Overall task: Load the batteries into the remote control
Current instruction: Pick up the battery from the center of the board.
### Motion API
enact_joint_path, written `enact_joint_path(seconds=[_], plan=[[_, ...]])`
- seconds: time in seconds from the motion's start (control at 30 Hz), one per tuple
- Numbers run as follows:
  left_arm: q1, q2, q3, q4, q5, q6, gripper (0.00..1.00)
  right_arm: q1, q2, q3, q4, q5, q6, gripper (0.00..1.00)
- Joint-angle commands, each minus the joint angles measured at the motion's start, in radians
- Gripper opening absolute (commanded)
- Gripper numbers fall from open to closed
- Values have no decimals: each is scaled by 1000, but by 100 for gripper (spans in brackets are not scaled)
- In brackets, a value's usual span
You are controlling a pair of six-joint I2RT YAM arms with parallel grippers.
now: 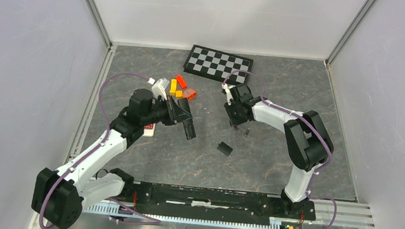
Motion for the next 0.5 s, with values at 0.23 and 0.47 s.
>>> enact_joint_path(seconds=[0.23, 0.47], plan=[[0, -13, 26, 21, -10, 30, 2, 5, 27, -47, -148, -20, -12, 33], [1, -8, 18, 22, -9, 30, 2, 5, 24, -60, -163, -19, -14, 21]])
